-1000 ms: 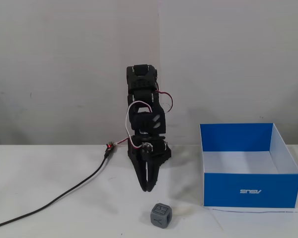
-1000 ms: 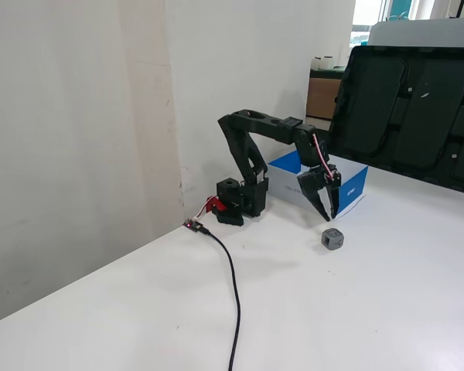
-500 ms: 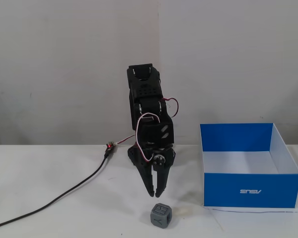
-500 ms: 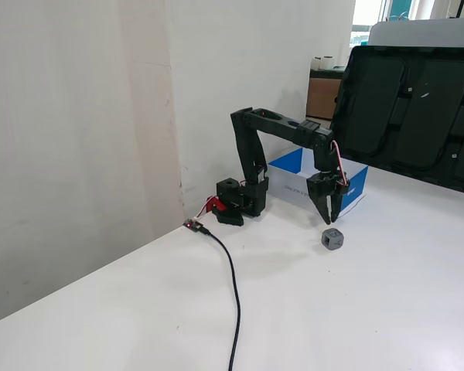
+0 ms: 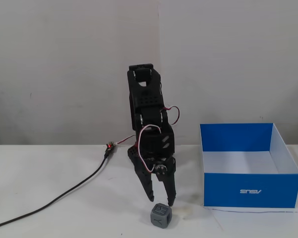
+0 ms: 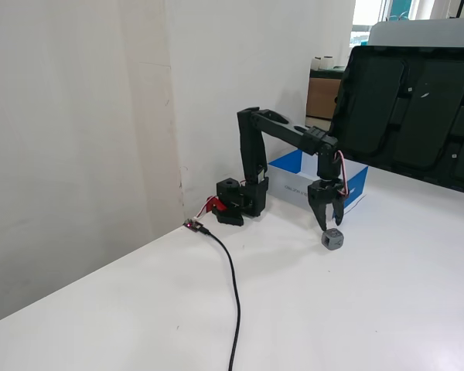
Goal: Pick the gray block and keep it in the box.
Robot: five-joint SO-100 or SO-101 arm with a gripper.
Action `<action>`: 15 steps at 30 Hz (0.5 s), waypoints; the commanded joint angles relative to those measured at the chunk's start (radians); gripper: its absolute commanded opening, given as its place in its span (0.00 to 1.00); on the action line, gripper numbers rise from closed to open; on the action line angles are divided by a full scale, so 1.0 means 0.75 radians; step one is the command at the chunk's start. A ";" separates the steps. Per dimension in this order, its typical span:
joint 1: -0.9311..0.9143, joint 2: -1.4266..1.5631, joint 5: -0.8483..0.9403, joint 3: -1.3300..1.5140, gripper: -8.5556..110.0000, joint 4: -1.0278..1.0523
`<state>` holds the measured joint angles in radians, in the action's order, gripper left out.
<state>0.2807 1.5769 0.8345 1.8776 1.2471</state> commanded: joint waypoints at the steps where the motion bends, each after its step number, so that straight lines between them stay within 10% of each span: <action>1: -0.027 -0.016 0.016 -0.133 0.25 0.002; 15: -0.067 -0.205 0.100 -0.213 0.30 -0.014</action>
<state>0.2500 1.4312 0.8989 1.7978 1.2471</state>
